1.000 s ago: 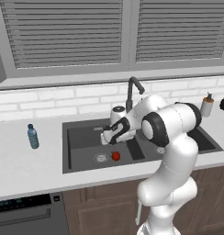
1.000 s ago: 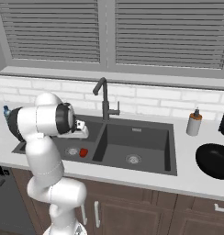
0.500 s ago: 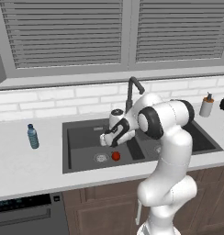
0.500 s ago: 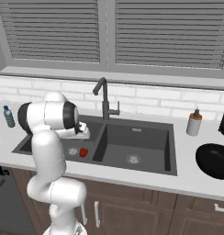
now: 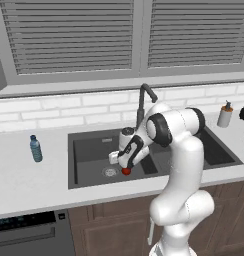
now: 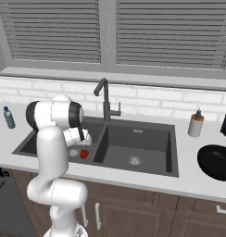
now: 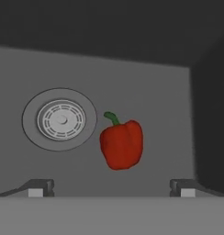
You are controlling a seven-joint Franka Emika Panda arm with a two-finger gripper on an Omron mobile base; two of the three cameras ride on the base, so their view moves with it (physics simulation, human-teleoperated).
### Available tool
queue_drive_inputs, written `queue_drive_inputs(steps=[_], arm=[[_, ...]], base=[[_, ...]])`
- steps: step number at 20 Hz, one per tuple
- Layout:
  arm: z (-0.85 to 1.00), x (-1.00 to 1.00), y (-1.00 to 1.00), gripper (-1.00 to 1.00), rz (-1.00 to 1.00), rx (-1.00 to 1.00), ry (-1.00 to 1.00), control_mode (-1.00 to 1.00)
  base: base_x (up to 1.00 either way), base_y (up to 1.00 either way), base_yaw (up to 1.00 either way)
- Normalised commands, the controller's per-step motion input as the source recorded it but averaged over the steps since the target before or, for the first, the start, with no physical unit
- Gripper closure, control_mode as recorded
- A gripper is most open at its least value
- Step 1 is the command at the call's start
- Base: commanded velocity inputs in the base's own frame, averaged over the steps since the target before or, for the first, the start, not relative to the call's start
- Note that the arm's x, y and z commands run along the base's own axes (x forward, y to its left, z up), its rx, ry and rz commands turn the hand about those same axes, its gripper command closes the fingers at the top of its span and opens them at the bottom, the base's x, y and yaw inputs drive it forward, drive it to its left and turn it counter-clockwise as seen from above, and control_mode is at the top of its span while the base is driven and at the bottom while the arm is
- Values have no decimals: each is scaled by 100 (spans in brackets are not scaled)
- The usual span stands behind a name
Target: Pick the bell pepper from the sink and place it in the bowl. Then pick the bowl and place it in the microwave. Then close the microwave door and press the start button.
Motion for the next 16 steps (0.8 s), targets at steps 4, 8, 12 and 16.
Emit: queue_drive_inputs(steps=[4, 8, 12, 16], arm=[[-23, 0, 0, -100, 0, 0, 0, -100], [-26, 7, 0, -100, 0, 0, 0, -100], [-26, 6, 0, -100, 0, 0, 0, -100], [-22, 3, -4, -100, 0, 0, 0, -100]], base=[[0, 0, 0], [0, 0, 0], [0, 0, 0], [0, 0, 0]])
